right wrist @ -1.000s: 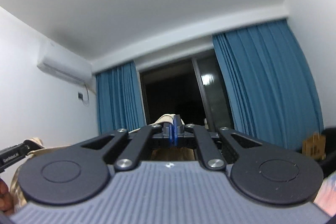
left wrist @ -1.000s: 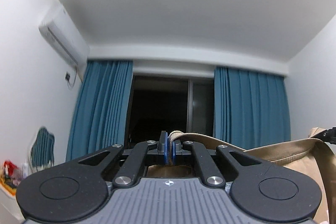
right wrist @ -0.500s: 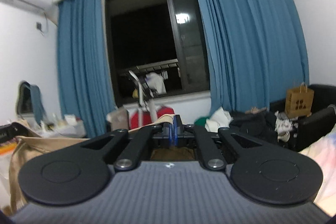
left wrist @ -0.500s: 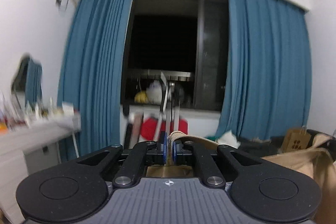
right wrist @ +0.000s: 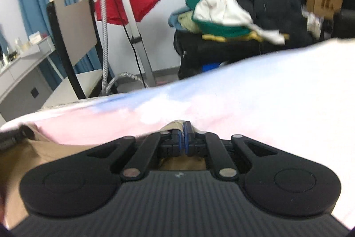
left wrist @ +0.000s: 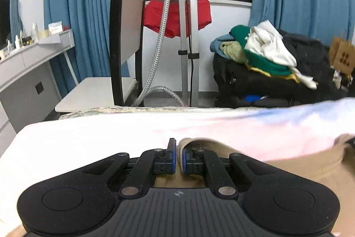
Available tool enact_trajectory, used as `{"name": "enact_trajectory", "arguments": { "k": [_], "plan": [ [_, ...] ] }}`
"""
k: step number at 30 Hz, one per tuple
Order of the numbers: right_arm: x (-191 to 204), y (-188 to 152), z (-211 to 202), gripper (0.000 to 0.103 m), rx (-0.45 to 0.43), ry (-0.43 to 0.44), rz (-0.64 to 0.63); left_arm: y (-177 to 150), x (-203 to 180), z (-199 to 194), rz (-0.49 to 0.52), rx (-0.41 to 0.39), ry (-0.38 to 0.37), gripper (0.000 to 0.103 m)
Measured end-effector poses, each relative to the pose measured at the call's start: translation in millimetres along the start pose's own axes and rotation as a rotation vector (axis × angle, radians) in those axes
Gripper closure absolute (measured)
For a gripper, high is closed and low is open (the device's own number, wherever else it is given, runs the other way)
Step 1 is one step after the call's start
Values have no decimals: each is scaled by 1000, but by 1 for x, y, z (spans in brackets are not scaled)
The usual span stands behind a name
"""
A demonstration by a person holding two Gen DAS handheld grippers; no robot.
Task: Fold clothes
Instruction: 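Lower the shirt onto the bed and open both tools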
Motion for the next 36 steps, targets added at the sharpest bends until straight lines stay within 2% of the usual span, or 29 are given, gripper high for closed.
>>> {"name": "enact_trajectory", "arguments": {
  "k": [2,4,5,6,7,8,10,14,15,17,19,22,26,29,33,35,36],
  "plan": [
    [-1,-3,-1,96,1,23,13,-7,3,-5,14,-6,-6,96],
    [2,-1,-5,93,19,40,7,-3,4,-16,15,16,-42,80],
    [4,0,-8,82,29,56,6,2,5,-23,13,34,-71,50],
    [7,0,-13,69,37,81,8,3,7,-30,14,54,-115,15],
    [8,1,-19,37,40,104,16,9,5,-45,32,56,-151,4],
    [8,3,-26,15,37,126,30,15,3,-61,52,56,-186,1],
    [14,8,-42,16,28,150,40,18,0,-90,130,29,-246,1],
    [26,14,-90,16,12,152,69,16,8,-145,155,32,-322,0],
    [28,11,-106,16,-9,156,78,15,11,-159,158,31,-340,0],
    [33,3,-139,16,-48,163,91,9,33,-195,78,-2,-363,0],
    [38,-12,-176,16,-81,170,102,-1,68,-226,-52,-19,-382,0],
    [48,-41,-226,16,-108,182,112,-22,132,-254,-317,-2,-386,0],
    [62,-72,-283,16,-135,182,109,-60,209,-269,-627,12,-303,0],
    [68,-89,-319,16,-158,199,144,-77,252,-275,-789,46,-239,1],
    [71,-114,-350,16,-189,217,193,-92,293,-281,-972,49,-213,2],
    [68,-127,-350,27,-186,220,223,-99,305,-273,-1049,73,-212,5],
    [67,-133,-349,29,-180,220,237,-103,310,-268,-1083,84,-215,9]
  ]
}}
Point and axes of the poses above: each gripper's, at about its wrist camera, not at the fingertips, and z roughly the way its jaws point, x to its left, y to its top, the point moved 1 cm from there along z, roughly the way its jaws point, and after that the axes turned 15 degrees about -z, right-handed, at the moved point
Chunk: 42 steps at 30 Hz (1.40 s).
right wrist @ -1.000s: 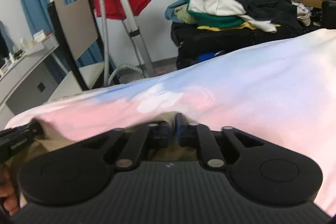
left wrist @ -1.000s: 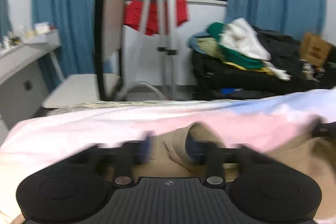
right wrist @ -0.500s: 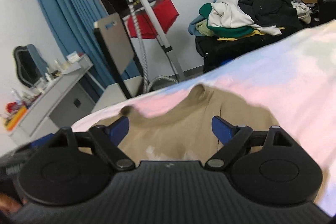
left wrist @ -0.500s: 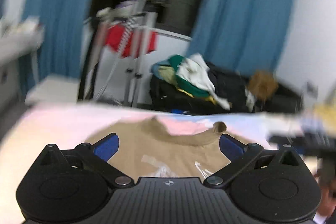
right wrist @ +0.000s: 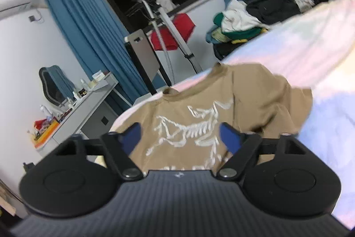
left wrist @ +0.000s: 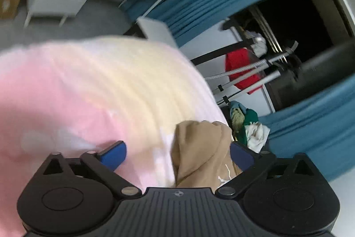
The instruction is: Fold clothes
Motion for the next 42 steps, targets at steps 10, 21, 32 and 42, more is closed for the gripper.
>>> {"name": "enact_trajectory", "arguments": {
  "k": [10,21,32,42],
  "plan": [
    [-25,-29,50,37,109,52,109,-1,-6,75,130,-12,-86,29],
    [-48,-21,81,37,92,-77,49,-47,-43,130,448,-29,19,85],
    [-80,-8,50,37,32,-159,118,-180,-166,137,1011,-123,89,94],
    [-110,-13,40,36,17,-174,213,-334,-155,147,1357,215,-98,72]
  ]
}}
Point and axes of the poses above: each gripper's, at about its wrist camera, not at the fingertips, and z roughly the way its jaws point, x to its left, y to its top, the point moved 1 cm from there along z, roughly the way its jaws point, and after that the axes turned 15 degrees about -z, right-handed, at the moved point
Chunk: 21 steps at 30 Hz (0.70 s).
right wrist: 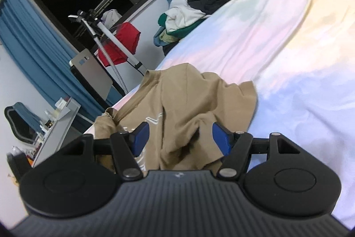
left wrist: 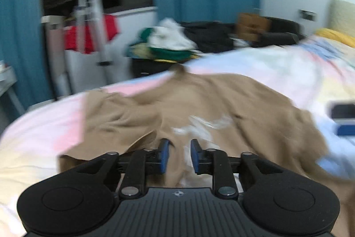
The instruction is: Fold clothes
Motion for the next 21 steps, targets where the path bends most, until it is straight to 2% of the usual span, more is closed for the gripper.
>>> {"name": "enact_trajectory", "arguments": {
  "k": [1,3,4,8,10,13,16,17,19,20,21],
  "plan": [
    [-2,0,0,36,2,1,10,-6,-3,-4,3,1,-18,66],
    [-5,0,-2,37,1,9,34,-16,5,-20,-34,-19,-36,40],
    [-6,0,-3,37,1,13,46,-21,10,-28,-54,-29,-45,38],
    [-7,-2,-4,37,2,26,72,-19,53,-58,-201,-91,-61,36],
    [-6,-3,-2,36,10,36,78,-16,77,-70,-269,-119,-12,36],
    [-6,-6,2,36,21,42,85,-9,110,-64,-366,-126,72,36],
    [-8,-8,5,36,30,42,92,-4,134,-49,-443,-109,111,36],
    [-9,-10,7,36,33,41,93,-3,141,-41,-472,-99,130,39],
    [-10,-14,12,37,49,31,89,-4,156,-35,-533,-99,112,51],
    [-10,-16,15,37,61,30,88,-2,160,-31,-553,-92,87,67],
    [-10,-18,18,37,72,32,90,-1,164,-31,-559,-79,74,88]
  ]
}}
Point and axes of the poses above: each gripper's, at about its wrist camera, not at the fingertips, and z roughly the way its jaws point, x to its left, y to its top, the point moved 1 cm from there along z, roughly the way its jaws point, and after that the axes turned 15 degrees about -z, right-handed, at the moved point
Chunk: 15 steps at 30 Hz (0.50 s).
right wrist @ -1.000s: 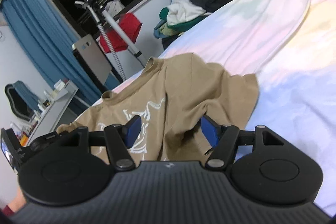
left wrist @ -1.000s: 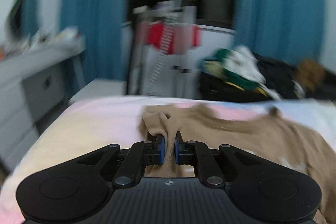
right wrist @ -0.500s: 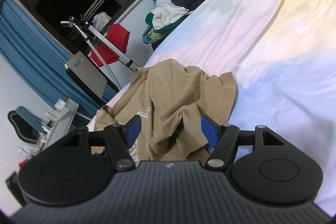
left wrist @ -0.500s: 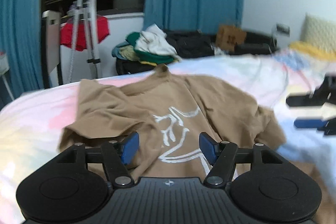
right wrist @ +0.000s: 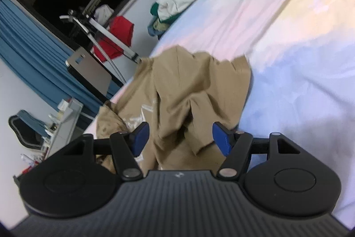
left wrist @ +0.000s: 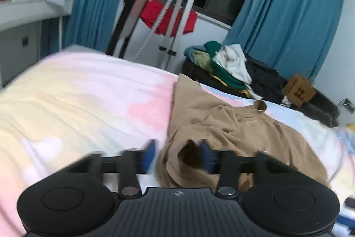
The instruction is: Fold clothes
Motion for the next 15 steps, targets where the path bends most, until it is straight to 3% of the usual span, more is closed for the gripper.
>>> {"name": "enact_trajectory", "arguments": {
  "k": [2,5,9,12,15],
  "plan": [
    [0,-3,3,36,15,1,-2,4,1,0,-8,6,-7,99],
    [-1,-5,5,36,22,-7,-10,21,5,-15,-54,-33,-50,100],
    [1,-10,6,37,35,-15,-18,70,21,-39,-124,-106,-51,101],
    [11,-19,1,37,52,-1,-59,115,40,-50,-136,-165,12,101],
    [21,-21,-1,37,47,-4,-119,149,64,-46,-152,-203,123,101]
  ]
}}
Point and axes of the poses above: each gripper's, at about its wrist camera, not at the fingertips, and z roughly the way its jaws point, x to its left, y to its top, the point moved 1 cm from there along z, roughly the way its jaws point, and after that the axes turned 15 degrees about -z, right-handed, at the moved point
